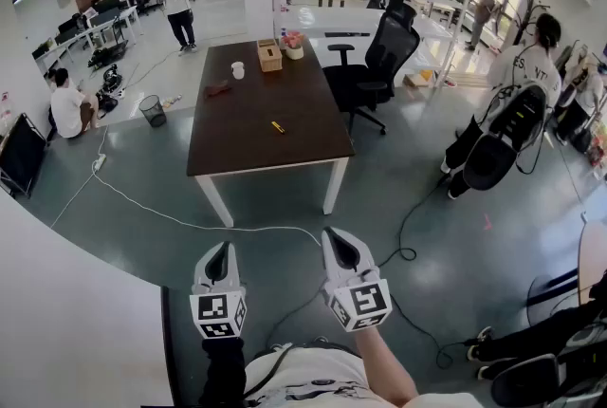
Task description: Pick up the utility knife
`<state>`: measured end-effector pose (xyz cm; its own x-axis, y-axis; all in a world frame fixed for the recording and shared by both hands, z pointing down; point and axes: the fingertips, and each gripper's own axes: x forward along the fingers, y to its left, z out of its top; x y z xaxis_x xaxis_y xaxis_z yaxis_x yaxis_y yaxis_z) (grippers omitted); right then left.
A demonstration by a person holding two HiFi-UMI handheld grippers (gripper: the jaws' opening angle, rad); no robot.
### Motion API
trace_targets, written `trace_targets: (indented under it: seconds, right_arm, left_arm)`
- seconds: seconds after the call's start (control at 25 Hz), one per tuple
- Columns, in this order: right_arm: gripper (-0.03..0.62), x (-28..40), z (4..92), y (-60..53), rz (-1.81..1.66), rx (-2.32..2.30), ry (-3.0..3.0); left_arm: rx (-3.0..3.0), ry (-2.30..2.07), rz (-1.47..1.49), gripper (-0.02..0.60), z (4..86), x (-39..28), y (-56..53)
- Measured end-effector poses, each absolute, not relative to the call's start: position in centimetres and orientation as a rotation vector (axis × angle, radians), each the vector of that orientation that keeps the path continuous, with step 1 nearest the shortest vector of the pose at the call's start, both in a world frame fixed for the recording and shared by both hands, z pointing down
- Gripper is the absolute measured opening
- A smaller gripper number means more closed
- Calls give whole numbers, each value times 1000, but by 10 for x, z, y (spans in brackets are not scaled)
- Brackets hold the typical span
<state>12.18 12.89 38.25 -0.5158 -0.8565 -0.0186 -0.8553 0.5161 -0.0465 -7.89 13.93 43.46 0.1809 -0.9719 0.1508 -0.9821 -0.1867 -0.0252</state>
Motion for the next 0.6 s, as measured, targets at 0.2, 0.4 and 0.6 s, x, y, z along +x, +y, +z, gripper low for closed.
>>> trace_targets:
  seconds: [0.2, 0.4, 0.6]
  right_arm:
    - [-3, 124, 383, 125, -45, -1518, 2710]
    - [-3, 131, 384, 126, -49, -1527, 2706]
    - [0, 133, 388, 128, -84, -1481, 2705]
  left_arm:
    - [2341, -1958, 198, -2, 436, -76, 136]
    - [2344, -1953, 203, -2, 437, -71, 136]
    - [2339, -1945, 210, -2, 441, -66, 134]
